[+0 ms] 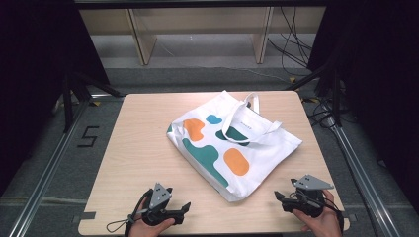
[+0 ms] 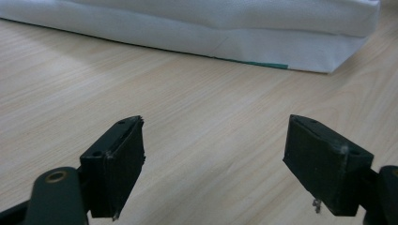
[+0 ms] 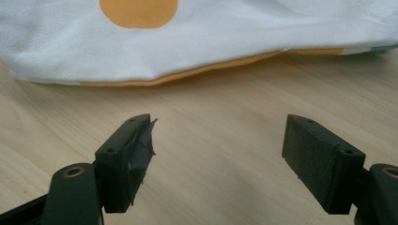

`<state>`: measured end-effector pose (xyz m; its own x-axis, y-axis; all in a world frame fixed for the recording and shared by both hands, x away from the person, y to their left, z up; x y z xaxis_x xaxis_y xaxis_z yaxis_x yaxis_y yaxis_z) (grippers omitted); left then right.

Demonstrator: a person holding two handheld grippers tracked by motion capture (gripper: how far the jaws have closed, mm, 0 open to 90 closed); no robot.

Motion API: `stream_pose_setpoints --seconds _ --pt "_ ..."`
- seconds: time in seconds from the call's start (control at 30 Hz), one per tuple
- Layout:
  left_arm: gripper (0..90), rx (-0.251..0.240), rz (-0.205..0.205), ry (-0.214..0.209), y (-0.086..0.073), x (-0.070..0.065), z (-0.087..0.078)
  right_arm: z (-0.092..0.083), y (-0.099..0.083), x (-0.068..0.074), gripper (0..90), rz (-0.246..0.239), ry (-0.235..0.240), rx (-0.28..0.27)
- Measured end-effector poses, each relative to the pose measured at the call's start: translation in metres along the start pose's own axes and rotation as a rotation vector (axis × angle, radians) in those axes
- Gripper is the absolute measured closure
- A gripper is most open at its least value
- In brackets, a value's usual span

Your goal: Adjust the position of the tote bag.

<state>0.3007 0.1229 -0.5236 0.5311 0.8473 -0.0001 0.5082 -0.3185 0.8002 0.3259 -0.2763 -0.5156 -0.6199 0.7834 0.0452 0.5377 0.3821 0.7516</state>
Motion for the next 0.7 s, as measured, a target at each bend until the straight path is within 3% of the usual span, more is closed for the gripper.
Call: stream_pose_setpoints --seconds 0.03,0.07,0.1,0.17,0.2,0.33,0.4,0.43,0.47,0.5,0.53,0.57,0.6,0.63,0.67,0.7 --pt "19.7 -0.027 -0.022 -0.010 0.001 -0.002 0.001 0.000 0.001 0.001 25.9 0.010 0.009 0.009" --pt "19.7 -0.006 -0.005 -0.005 0.000 0.001 -0.001 0.000 0.001 0.001 25.9 0.010 0.009 0.009" --pt "19.7 -0.020 -0.033 0.003 0.001 0.000 0.000 0.000 0.001 0.001 26.0 -0.005 0.011 0.006" --pt "20.1 -0.019 -0.031 0.007 0.001 0.003 -0.001 0.000 0.001 0.007 26.3 0.026 0.021 0.010" --pt "20.2 -0.023 -0.045 0.009 0.001 0.004 -0.001 0.002 0.003 0.005 26.0 -0.024 0.032 0.005" --pt "20.2 0.000 -0.020 0.026 0.000 0.009 -0.004 0.004 0.006 0.009 25.1 -0.036 0.033 -0.010" --pt "20.2 -0.007 -0.026 0.021 0.000 0.010 -0.003 0.005 0.008 0.015 24.8 -0.014 0.058 -0.009" --pt "20.2 -0.005 -0.028 0.026 0.000 0.010 -0.003 0.008 0.011 0.018 20.8 -0.056 0.072 -0.024" --pt "20.2 -0.002 -0.032 0.027 0.000 0.010 -0.003 0.008 0.011 0.018 20.8 -0.056 0.072 -0.024" --pt "20.2 -0.015 -0.053 0.029 0.000 0.009 -0.002 0.010 0.013 0.025 20.5 -0.043 0.106 -0.034" --pt "20.2 -0.013 -0.042 0.033 0.000 0.010 -0.002 0.010 0.013 0.025 20.5 -0.043 0.106 -0.034" --pt "20.2 -0.018 -0.055 0.027 0.000 0.010 -0.002 0.012 0.016 0.025 20.3 -0.078 0.111 -0.047" --pt "20.1 -0.020 -0.060 0.028 0.000 0.010 -0.002 0.015 0.019 0.030 20.7 -0.083 0.128 -0.046" --pt "20.1 -0.003 -0.040 0.036 0.000 0.012 -0.003 0.016 0.022 0.032 21.8 -0.098 0.138 -0.048" --pt "20.0 -0.013 -0.055 0.038 0.000 0.012 -0.002 0.018 0.025 0.035 23.8 -0.130 0.140 -0.059" --pt "20.1 -0.003 -0.036 0.036 0.000 0.014 -0.003 0.019 0.028 0.040 28.0 -0.147 0.153 -0.059"
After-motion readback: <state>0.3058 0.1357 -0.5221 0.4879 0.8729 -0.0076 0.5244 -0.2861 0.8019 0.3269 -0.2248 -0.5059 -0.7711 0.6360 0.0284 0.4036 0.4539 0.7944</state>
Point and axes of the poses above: each handheld gripper's, and its own axes: z roughly forward along the jaws, y roughly out of its top, x roughly to its left, the point moved 4 cm from there along z, roughly forward along the jaws, and after that the axes turned 7 degrees about y, right-handed, at the moved point
